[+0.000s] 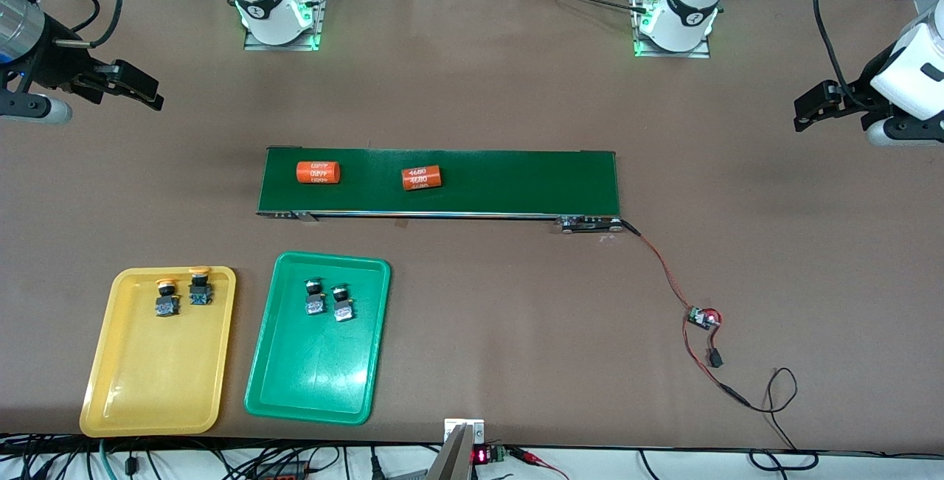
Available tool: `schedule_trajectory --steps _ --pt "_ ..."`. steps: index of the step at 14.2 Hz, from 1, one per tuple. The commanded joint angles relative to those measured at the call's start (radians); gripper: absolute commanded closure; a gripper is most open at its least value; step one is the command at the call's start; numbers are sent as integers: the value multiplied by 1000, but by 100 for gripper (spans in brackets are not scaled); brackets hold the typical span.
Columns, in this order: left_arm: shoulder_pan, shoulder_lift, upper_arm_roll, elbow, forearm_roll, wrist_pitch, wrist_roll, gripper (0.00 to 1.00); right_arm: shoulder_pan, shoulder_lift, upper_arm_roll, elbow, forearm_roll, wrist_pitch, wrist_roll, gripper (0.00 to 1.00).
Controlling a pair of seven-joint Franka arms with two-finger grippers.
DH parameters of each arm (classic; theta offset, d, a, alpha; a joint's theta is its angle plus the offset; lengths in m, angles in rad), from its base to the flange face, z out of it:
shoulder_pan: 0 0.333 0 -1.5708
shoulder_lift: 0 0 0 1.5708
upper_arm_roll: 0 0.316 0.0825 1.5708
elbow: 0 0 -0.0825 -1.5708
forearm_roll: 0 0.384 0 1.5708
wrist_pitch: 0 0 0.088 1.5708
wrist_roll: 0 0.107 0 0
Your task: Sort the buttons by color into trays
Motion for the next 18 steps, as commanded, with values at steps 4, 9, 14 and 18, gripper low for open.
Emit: schedule_trajectory --steps 4,9,14,18 --pt "1 -1 -2 22 10 -30 17 0 -1 17 -4 25 2 -25 -1 0" --pt "1 -2 -2 24 10 -32 18 0 7 17 -4 23 1 -25 0 0" --pt "1 -1 -2 24 10 -32 18 0 10 32 4 26 2 -10 6 0" --pt "1 -2 -2 24 10 -32 18 0 -1 35 2 26 4 -25 -1 0"
